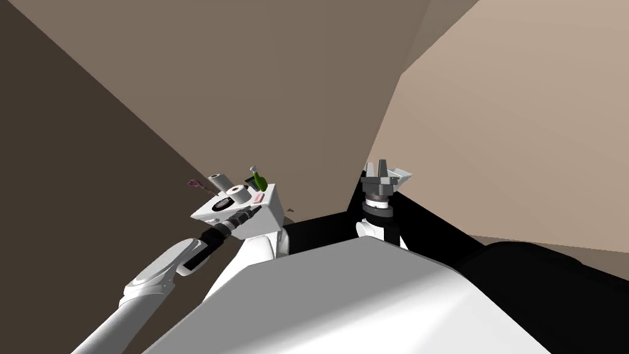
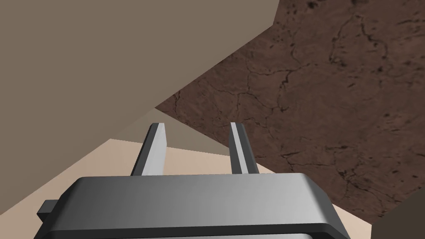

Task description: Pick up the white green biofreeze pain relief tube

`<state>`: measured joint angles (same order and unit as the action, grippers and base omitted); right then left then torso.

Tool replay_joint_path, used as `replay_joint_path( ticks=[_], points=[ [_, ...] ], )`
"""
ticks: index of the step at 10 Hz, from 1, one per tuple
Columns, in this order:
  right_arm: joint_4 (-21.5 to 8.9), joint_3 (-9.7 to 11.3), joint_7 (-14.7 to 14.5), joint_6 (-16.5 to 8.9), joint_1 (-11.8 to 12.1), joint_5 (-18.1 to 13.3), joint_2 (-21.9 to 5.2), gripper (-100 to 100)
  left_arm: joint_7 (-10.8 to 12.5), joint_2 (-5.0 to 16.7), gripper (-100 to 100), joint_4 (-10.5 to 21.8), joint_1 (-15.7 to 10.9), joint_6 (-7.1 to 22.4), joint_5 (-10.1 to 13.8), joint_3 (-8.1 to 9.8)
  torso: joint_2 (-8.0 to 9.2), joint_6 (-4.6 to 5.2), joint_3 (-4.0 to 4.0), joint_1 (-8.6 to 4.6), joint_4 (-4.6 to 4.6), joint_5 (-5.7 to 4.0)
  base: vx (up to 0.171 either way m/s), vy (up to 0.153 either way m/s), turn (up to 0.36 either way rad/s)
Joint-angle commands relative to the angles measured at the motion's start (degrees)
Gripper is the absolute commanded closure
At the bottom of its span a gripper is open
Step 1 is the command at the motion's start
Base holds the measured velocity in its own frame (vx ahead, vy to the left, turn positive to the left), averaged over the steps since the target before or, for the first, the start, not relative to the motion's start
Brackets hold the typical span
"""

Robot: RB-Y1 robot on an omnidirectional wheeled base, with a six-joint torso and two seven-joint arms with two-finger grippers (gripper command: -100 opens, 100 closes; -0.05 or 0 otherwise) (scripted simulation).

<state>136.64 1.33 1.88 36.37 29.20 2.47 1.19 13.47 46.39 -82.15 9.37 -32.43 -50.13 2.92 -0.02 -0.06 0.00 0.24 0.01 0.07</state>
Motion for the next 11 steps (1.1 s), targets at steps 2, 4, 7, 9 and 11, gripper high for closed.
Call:
replay_joint_path(
  ticks=[2,4,7,9,11],
  points=[
    [0.0,0.0,0.0,0.0,0.0,0.0,0.0,0,1.5,2.2,-100,3.9,-2.2,-1.1,-1.3,0.82,-0.03,0.01,-0.02,-0.04,-0.01,-0.01,-0.014,0.018,-0.106],
    [0.0,0.0,0.0,0.0,0.0,0.0,0.0,0,2.4,3.4,-100,6.0,-3.5,-1.6,-2.2,1.24,-0.02,0.07,-0.01,0.0,0.0,-0.01,-0.019,0.041,-0.194],
    [0.0,0.0,0.0,0.0,0.0,0.0,0.0,0,4.1,5.6,-100,10.1,-6.1,-2.5,-3.9,2.03,-0.04,0.0,-0.03,-0.03,-0.01,0.0,-0.012,0.026,-0.123],
    [0.0,0.0,0.0,0.0,0.0,0.0,0.0,0,4.9,6.7,-100,11.9,-7.3,-2.9,-4.6,2.4,-0.06,0.04,-0.04,0.0,-0.01,0.0,-0.007,0.035,-0.157],
    [0.0,0.0,0.0,0.0,0.0,0.0,0.0,0,6.4,8.6,-100,15.3,-9.5,-3.7,-6.0,3.09,-0.1,-0.01,-0.05,0.03,-0.01,-0.01,-0.003,0.029,-0.159]
  ],
)
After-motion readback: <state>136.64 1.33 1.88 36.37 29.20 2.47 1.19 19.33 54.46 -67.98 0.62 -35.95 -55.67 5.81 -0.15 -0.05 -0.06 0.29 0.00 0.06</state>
